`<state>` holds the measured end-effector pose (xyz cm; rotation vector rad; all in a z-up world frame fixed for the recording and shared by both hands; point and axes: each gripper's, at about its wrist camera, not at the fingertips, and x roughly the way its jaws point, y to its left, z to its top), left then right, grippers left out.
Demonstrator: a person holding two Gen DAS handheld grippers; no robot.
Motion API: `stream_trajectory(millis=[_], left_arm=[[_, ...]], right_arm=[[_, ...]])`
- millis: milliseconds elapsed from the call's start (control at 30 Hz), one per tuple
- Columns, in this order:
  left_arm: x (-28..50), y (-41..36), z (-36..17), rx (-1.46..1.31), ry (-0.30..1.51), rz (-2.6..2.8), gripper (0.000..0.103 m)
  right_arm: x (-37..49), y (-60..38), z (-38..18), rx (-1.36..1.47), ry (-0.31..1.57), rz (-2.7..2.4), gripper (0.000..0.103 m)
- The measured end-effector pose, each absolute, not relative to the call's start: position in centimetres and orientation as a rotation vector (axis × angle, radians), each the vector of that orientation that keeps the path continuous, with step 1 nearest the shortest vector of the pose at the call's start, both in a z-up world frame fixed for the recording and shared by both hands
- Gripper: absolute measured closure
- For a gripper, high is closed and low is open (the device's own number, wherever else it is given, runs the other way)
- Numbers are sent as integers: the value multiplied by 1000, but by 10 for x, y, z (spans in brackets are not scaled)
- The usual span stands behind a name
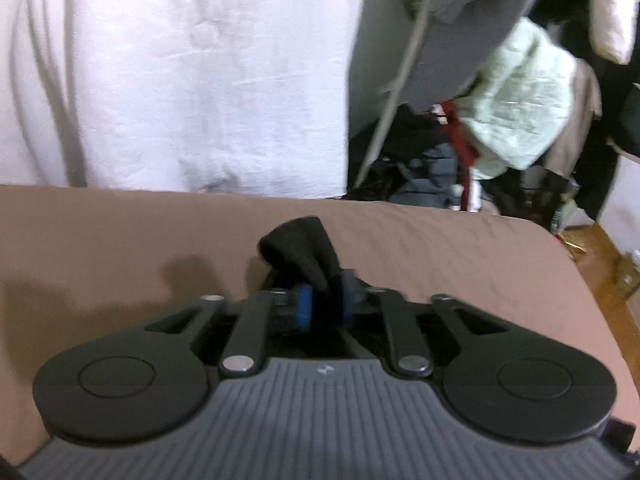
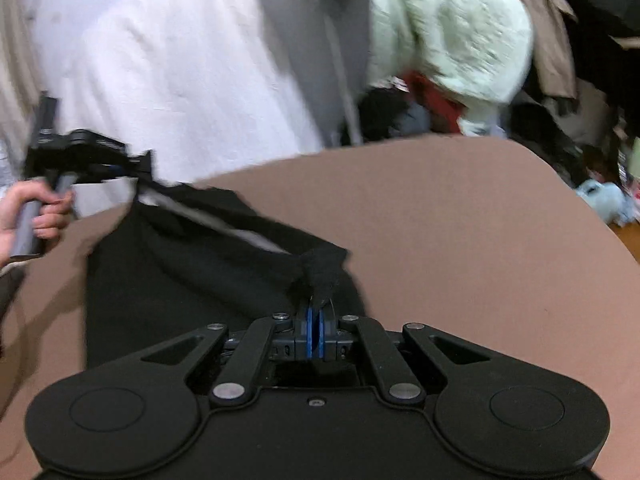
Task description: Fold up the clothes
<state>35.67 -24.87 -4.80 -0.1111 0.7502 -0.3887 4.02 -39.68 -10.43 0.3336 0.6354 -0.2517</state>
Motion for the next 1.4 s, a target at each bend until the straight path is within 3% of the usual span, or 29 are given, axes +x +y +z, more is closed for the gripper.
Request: stream_trajectory(millis=[267, 367, 533, 633, 767, 1067, 1100, 1133, 1200, 1267, 1300, 1333, 1400], left_arm=[[334, -224, -80, 0, 771, -358, 56], [326, -214, -93, 42, 778, -347, 55], [312, -198, -112, 106, 785, -325, 53], [308, -187, -112, 75, 765, -313, 40], [311, -177, -109, 31, 764, -280, 39], [267, -164, -110, -110, 815, -318, 37], [264, -164, -114, -99, 824, -314, 37], [263, -166, -119, -74, 836, -300, 37], [261, -165, -126, -55, 847, -271, 37], [260, -163, -129, -69, 847, -263, 37], [260, -162, -128, -77, 848, -258, 37], [261, -162, -126, -84, 849, -253, 37], [258, -163, -120, -89, 837, -259, 37]], right_arm=[[68, -392, -120, 197, 763, -348, 100], [68, -391, -122, 143, 799, -425, 90], [75, -388, -116, -40, 784, -617, 88], [72, -399, -103, 84, 709, -451, 84], [79, -407, -99, 243, 684, -162, 82], [121, -395, -124, -34, 866, -3, 81], [126, -396, -126, -46, 880, 20, 76], [130, -395, -127, -62, 893, 21, 61], [137, -392, -133, -90, 921, 21, 52], [141, -387, -139, -115, 952, 23, 57], [140, -382, -138, -136, 945, 31, 93], [135, -376, -133, -174, 917, 14, 99], [127, -365, -123, -240, 861, -23, 99]])
